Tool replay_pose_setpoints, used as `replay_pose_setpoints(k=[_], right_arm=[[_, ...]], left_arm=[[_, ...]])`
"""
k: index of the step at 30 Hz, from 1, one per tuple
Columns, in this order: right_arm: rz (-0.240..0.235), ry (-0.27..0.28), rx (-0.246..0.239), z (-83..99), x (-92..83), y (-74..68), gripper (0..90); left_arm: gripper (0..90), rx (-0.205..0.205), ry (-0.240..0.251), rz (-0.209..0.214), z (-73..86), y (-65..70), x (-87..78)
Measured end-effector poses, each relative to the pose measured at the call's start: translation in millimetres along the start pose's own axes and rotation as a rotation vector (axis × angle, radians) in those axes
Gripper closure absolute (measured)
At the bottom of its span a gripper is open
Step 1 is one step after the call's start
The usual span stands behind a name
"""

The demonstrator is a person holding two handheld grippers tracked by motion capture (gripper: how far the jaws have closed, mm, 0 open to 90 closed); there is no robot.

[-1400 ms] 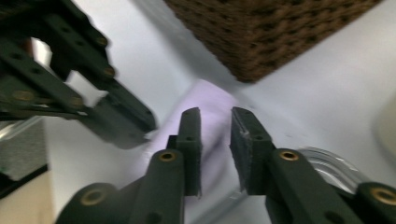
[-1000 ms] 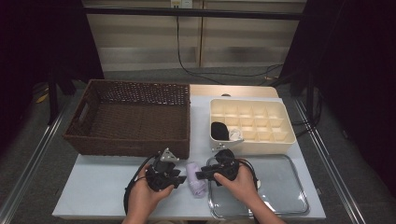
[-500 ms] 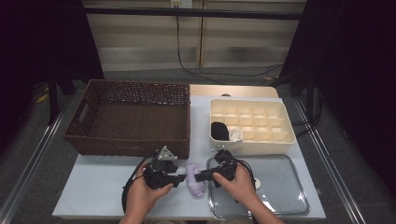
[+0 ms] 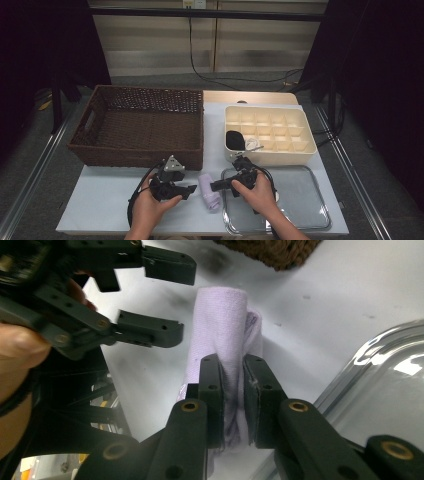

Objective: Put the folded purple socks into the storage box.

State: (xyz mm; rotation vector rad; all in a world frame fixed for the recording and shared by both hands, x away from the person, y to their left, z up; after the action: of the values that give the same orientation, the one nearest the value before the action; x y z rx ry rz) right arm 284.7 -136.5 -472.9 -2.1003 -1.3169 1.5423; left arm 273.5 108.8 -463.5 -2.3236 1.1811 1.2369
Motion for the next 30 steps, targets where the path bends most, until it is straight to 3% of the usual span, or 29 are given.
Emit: replay_pose_setpoints(k=[5, 11, 17, 20, 22, 25, 30], right_arm=[[0.006, -0.004, -0.003, -3.4, -5.1, -1.9, 79.5], [0.026, -0.008, 0.015, 1.0, 6.2, 4.4, 75.8], [0.110, -0.015, -0.019, 3.2, 6.3, 2.4, 61.8], [0.094, -0.021, -0.013, 5.3, 11.4, 3.0, 62.2], [0.060, -0.021, 0.015, 5.7, 12.0, 5.3, 70.5], [0.051, -0.018, 0.031, 5.6, 9.4, 6.0, 76.7], [0.023, -0.011, 0.040, -0.1, 1.6, 1.7, 79.1]], left_arm=[[39.5, -0.007, -0.009, -0.006, 3.9, -5.5, 3.7], [39.4, -0.009, -0.013, -0.005, 5.5, -5.4, 4.4], [38.6, 0.004, -0.017, -0.008, 5.9, -5.0, 6.4], [38.1, 0.015, 0.002, -0.012, 5.6, -5.4, 5.6], [37.4, 0.014, 0.003, -0.015, 5.6, -5.7, 5.1], [37.2, 0.012, 0.006, -0.014, 6.5, -4.9, 6.5], [33.7, 0.043, 0.007, -0.028, 9.0, -6.2, 11.8]])
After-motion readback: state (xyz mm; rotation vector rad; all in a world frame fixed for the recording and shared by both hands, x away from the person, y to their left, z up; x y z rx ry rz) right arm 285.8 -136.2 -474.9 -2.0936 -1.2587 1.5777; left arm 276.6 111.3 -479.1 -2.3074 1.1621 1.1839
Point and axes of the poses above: each handheld gripper's, and its own axes: x roughly forward along the jaws, z roughly out of its underside, y roughly to its right, the point moved 1 cm from there along x, roughly forward along the jaws, and after that the axes turned 4 degrees about -y, right-handed, at the moved point
